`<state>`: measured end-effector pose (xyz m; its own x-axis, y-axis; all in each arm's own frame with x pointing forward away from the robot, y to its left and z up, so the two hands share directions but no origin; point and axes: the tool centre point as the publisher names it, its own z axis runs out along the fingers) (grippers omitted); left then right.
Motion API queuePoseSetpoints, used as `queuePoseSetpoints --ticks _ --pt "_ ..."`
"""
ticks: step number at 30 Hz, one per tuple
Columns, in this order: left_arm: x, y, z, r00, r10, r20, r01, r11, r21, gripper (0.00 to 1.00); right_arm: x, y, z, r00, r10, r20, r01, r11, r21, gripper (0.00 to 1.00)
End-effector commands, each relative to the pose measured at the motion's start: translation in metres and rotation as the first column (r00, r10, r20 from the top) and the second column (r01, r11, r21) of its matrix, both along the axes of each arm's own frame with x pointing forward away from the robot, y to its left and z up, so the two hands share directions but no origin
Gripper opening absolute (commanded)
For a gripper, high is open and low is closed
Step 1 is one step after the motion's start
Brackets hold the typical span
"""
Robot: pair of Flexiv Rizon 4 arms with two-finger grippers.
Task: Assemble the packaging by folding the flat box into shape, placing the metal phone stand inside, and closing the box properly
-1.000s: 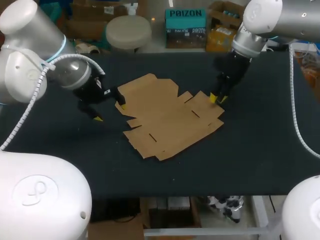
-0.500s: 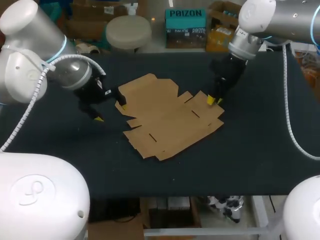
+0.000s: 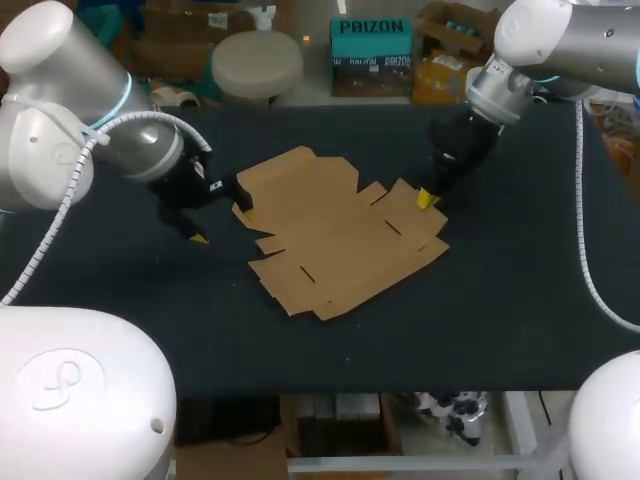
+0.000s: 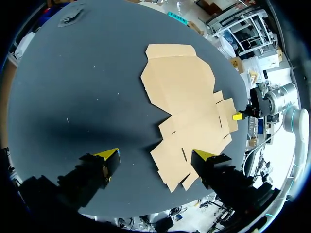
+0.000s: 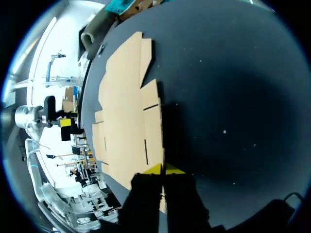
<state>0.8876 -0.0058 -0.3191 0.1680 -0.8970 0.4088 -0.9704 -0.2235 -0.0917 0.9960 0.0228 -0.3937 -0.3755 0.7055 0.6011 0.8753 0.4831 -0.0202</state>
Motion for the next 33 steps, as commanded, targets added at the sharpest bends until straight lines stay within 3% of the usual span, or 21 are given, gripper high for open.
queuePoseSetpoints --ticks 1,12,19,20,21,23,24,25,28,33 --pt "-0.002 0.0 0.003 1.0 0.005 0.0 -0.005 1.0 0.01 1.0 -0.013 -0.005 0.01 0.997 -0.071 0.028 0.07 0.997 0.029 0.0" --pt "0.001 -0.003 0.003 1.0 -0.003 -0.002 0.003 1.0 0.014 1.0 -0.037 0.0 0.016 0.971 -0.24 -0.016 0.24 0.966 0.094 0.0" --pt "0.001 -0.003 0.002 1.0 -0.006 -0.004 0.006 1.0 0.016 1.0 -0.049 0.003 0.011 0.952 -0.304 -0.033 0.306 0.949 0.073 0.0" --pt "0.001 -0.002 0.002 1.0 -0.005 -0.005 0.005 1.0 0.017 1.0 -0.05 0.003 0.012 0.95 -0.31 -0.031 0.311 0.948 0.061 0.11" --pt "0.001 -0.002 0.002 1.0 -0.005 -0.005 0.005 1.0 0.017 1.0 -0.051 0.003 0.012 0.951 -0.308 -0.034 0.31 0.949 0.058 0.37" --pt "0.0 -0.002 0.002 1.0 -0.004 -0.005 0.004 1.0 0.017 1.0 -0.052 0.002 0.013 0.953 -0.301 -0.031 0.302 0.953 0.039 0.56" --pt "0.0 -0.002 0.001 1.0 -0.004 -0.005 0.004 1.0 0.017 1.0 -0.053 0.002 0.013 0.955 -0.296 -0.03 0.297 0.954 0.032 0.76" --pt "0.0 -0.002 0.001 1.0 -0.004 -0.005 0.004 1.0 0.017 1.0 -0.053 0.002 0.014 0.958 -0.284 -0.027 0.285 0.958 0.025 0.84" --pt "0.0 -0.002 0.001 1.0 -0.007 -0.004 0.007 1.0 0.016 1.0 -0.051 -0.001 0.017 0.966 -0.256 -0.021 0.256 0.967 0.0 0.98" --pt "0.0 -0.003 0.0 1.0 -0.013 -0.002 0.013 1.0 0.017 1.0 -0.041 -0.009 0.018 0.977 -0.213 -0.026 0.213 0.977 -0.026 0.97"
